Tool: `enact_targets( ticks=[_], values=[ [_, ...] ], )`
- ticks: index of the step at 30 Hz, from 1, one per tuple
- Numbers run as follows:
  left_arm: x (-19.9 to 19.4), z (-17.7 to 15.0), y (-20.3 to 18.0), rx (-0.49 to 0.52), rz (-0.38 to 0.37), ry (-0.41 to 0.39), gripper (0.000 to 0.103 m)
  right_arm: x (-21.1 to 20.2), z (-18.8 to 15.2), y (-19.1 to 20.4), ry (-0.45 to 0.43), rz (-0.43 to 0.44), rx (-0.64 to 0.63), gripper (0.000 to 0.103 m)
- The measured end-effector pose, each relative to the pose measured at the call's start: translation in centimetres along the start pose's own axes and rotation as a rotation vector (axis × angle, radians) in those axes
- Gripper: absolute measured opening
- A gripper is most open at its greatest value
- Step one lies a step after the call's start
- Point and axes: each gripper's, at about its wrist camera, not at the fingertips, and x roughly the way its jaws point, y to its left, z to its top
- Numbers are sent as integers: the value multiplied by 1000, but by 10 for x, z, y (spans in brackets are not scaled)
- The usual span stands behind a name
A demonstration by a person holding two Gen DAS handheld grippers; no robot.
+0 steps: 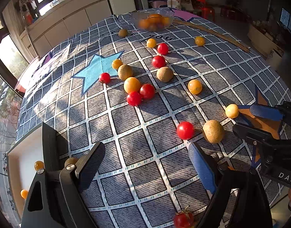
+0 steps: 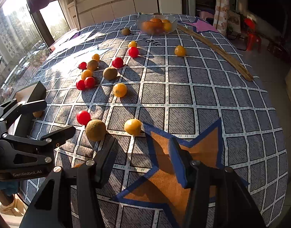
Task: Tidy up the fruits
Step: 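Grasp a red cherry tomato with left tool while right tool grasps a yellow tomato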
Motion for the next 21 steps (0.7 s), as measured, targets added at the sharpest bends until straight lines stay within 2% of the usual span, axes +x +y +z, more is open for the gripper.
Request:
enact_targets(
  ticks=[5,8,11,15,17,19,21],
  values=[
    [9,4,-7,26,-4,7,90,9,8,4,2,-2,-40,49],
    [10,7,-9,35,-25,7,81,11,12,5,3,-3,-56,44],
    [11,10,-13,48,-23,4,80,13,12,8,2,-16,-81,37],
    [10,14,-17,54,-58,8,56,13,13,10,5,-19,-93,21],
    [9,15,-22,67,-76,10,44,12,12,9,5,-15,-86,21],
    [8,14,-27,83,-94,13,27,11,11,7,6,-4,-72,21],
    [7,13,-31,97,-104,15,21,9,10,4,9,8,-56,21]
  ],
)
